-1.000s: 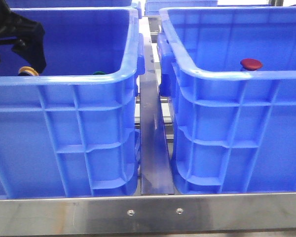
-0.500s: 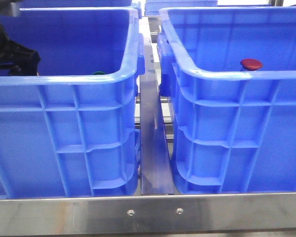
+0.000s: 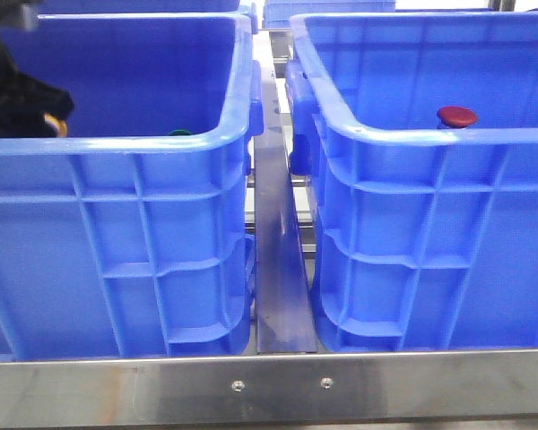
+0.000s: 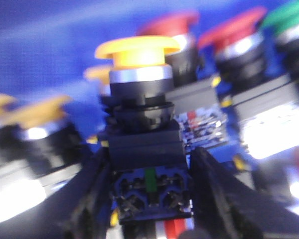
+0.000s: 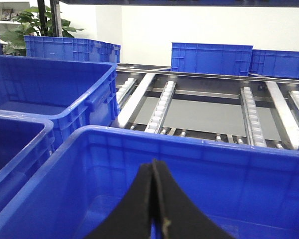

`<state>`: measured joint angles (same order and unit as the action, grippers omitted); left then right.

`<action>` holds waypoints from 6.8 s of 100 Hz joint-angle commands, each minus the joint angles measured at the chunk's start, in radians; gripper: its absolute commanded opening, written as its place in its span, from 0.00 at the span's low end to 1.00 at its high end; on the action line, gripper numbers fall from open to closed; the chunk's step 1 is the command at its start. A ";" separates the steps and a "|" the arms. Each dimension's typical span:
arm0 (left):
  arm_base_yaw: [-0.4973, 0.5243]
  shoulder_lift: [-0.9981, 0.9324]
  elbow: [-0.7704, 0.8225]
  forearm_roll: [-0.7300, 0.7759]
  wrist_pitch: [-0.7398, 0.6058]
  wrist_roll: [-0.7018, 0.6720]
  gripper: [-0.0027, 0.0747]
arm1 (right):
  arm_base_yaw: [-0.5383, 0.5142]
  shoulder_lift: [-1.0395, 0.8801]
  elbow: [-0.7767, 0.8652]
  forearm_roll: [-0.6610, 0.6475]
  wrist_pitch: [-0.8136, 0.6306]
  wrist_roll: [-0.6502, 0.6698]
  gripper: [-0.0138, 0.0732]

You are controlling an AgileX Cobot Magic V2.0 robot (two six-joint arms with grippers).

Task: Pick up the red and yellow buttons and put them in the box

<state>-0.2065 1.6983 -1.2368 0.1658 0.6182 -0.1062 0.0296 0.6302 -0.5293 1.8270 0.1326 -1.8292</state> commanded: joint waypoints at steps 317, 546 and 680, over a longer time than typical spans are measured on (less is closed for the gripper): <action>-0.753 -0.541 0.000 -0.045 0.103 -0.002 0.01 | 0.230 0.710 -0.391 0.050 0.936 0.762 0.70; 0.077 -1.040 0.432 0.238 -0.035 -0.311 0.01 | -0.145 0.544 -0.447 -0.356 0.310 0.556 0.37; 0.077 -1.060 0.433 0.243 -0.038 -0.311 0.01 | -0.145 1.089 -0.626 -0.355 -0.151 0.439 0.37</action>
<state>-0.1310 0.6388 -0.7775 0.3930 0.6581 -0.4133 -0.1100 1.7469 -1.1195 1.4700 -0.0260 -1.3861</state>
